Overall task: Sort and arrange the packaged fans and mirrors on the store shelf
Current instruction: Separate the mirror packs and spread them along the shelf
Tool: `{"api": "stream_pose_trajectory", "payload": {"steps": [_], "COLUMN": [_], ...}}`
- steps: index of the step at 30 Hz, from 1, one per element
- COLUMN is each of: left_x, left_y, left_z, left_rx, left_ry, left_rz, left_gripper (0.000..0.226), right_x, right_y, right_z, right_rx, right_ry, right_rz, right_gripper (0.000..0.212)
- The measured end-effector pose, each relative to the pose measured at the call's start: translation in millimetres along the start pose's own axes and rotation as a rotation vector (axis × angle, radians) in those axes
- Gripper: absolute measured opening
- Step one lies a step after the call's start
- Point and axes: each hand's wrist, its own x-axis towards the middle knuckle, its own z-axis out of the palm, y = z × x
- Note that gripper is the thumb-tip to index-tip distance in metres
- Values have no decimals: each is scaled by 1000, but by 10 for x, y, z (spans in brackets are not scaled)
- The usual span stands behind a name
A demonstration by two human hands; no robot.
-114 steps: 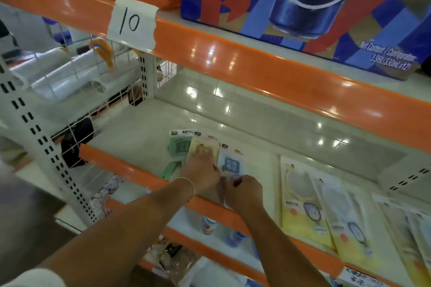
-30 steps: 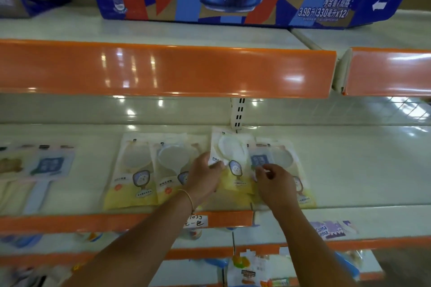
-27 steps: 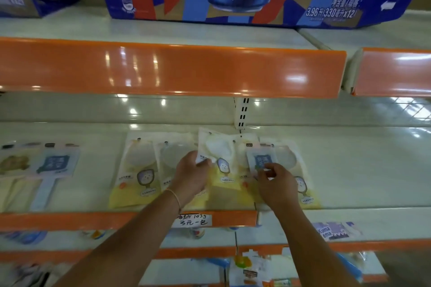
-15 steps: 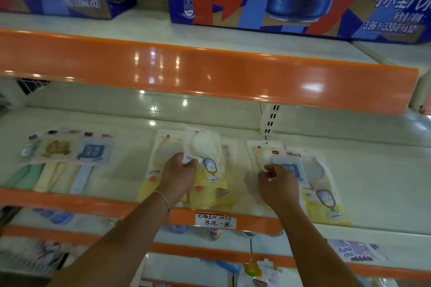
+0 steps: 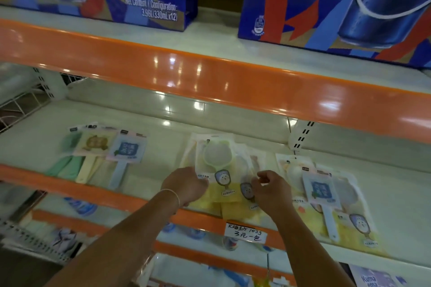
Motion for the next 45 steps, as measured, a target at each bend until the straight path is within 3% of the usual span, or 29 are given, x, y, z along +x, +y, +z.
{"api": "stream_pose_trajectory", "payload": {"steps": [2, 4, 12, 17, 22, 28, 37, 40, 45], "left_x": [7, 13, 132, 176, 134, 19, -122, -139, -128], "left_y": [7, 47, 503, 957, 1406, 1732, 1749, 1745, 1715], "left_z": [-28, -45, 47, 314, 697, 1114, 1373, 1390, 1370], "left_rx": [287, 360, 279, 75, -57, -152, -8, -20, -132], "left_ry": [117, 204, 183, 31, -103, -196, -130, -87, -93], "left_rz": [51, 112, 443, 561, 574, 513, 585, 569, 518], "left_gripper": [35, 36, 22, 23, 35, 26, 28, 25, 16], "right_x": [2, -8, -18, -24, -106, -119, -90, -37, -38], "right_y": [-7, 4, 280, 581, 855, 1156, 1293, 1328, 1215], "right_z": [14, 2, -377, -743, -987, -1014, -1091, -1094, -1138], "right_rx": [-1, -11, -56, -90, -139, -190, -193, -80, 413], "right_ry": [-7, -12, 63, 139, 220, 115, 28, -11, -54], "right_rz": [15, 37, 113, 187, 252, 367, 270, 300, 405], "right_gripper": [33, 35, 39, 34, 42, 35, 27, 27, 35]}}
